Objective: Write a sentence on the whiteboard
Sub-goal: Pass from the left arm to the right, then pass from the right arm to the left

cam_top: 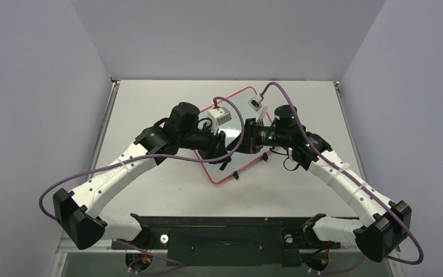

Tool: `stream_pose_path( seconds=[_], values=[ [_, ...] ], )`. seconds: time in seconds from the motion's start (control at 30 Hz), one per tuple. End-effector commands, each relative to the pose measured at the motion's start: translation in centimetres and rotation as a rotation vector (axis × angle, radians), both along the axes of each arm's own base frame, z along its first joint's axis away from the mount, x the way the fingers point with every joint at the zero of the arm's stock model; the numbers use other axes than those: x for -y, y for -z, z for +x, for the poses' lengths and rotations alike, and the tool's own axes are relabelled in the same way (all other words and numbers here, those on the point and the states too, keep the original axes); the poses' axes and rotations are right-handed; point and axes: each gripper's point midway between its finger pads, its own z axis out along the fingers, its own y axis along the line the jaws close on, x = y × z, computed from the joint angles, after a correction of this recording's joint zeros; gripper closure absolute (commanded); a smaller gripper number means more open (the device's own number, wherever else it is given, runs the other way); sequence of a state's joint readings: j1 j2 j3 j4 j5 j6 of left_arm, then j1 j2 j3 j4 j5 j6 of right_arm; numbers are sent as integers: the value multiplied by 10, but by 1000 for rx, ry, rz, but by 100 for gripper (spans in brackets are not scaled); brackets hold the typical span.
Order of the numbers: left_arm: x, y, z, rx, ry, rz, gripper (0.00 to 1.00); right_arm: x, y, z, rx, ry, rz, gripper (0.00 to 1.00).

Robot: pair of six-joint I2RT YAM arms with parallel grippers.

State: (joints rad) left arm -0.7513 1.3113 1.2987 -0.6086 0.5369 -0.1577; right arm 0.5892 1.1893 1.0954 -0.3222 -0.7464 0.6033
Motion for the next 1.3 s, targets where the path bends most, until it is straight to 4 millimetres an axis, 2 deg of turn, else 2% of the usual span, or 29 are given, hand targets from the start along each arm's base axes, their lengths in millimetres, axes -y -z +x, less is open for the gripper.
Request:
stream_pose_path(
  seconds=[0.0,0.13,0.33,0.43,0.53,0.7,0.93,1.2,1.27],
  values=[
    [3,-35,21,107,-81,-73,59,2,-16,1,68,20,27,100],
    [-1,-44,16,94,-87,-131,56,7,-37,10,110,94,64,100],
    [-8,-82,3,104,-45,-318,54,10,-76,14,154,151,172,100],
    [-14,-98,5,108,-43,-423,53,12,-94,16,154,180,234,100],
    [-15,-102,1,84,-12,-471,52,15,-114,18,178,201,311,100],
    [-12,-109,-3,77,26,-530,52,17,-138,20,169,226,424,100],
    [-9,-119,-6,70,49,-592,58,13,-138,22,125,216,467,100],
    [-9,-135,-14,52,78,-651,58,13,-139,16,138,187,497,100],
    [-9,-137,-15,46,82,-658,62,13,-139,15,141,186,498,100]
  ],
)
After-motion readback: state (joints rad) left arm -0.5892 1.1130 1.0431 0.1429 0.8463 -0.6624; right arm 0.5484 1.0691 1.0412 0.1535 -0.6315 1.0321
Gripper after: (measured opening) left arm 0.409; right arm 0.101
